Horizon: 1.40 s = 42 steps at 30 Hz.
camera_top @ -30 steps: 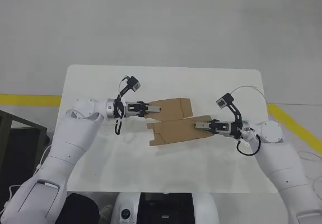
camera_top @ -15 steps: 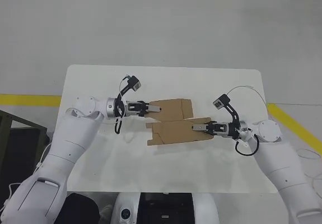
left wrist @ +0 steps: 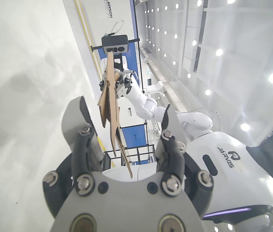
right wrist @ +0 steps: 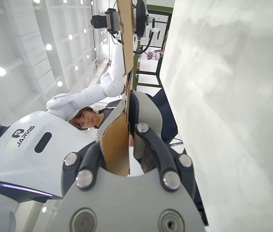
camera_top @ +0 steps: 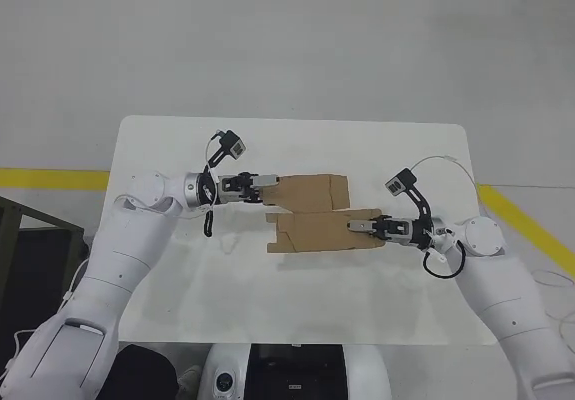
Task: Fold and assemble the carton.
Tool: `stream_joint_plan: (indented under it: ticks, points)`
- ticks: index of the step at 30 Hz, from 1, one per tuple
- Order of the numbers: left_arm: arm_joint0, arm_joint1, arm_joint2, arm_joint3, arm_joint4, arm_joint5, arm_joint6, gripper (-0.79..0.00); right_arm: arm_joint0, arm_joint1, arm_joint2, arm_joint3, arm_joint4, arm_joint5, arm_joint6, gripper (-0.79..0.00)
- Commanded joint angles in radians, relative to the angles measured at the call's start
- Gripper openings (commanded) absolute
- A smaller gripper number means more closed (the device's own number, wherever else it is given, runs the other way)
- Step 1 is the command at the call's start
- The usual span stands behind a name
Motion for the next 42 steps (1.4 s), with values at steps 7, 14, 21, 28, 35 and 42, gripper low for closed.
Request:
stream_joint_plan:
  ticks: [7, 14, 21, 28, 35, 42]
  points:
    - [0.01, 0.005, -0.01, -0.011, -0.024, 0.03, -0.026, 0.0, 0.002, -0.004, -0.019, 0.027, -0.024, -0.019, -0.019, -0.785]
    - [0.008, 0.013, -0.022, -0.039, -0.001, 0.057, -0.046, 0.0, 0.006, -0.012, -0.038, 0.06, -0.018, -0.033, -0.035, -0.785]
    - [0.017, 0.021, -0.031, -0.083, 0.035, 0.079, -0.05, 0.0, 0.012, -0.017, -0.045, 0.078, -0.018, -0.041, -0.046, -0.785]
    - [0.032, 0.029, -0.037, -0.119, 0.06, 0.093, -0.052, 0.0, 0.015, -0.018, -0.047, 0.081, -0.043, -0.041, -0.061, -0.785]
    - [0.048, 0.031, -0.05, -0.141, 0.03, 0.081, -0.029, 0.0, 0.009, -0.019, -0.049, 0.072, -0.042, -0.038, -0.065, -0.785]
    - [0.044, 0.023, -0.001, -0.136, 0.109, 0.024, 0.043, 0.0, 0.009, -0.025, -0.064, 0.064, -0.05, -0.039, -0.073, -0.785]
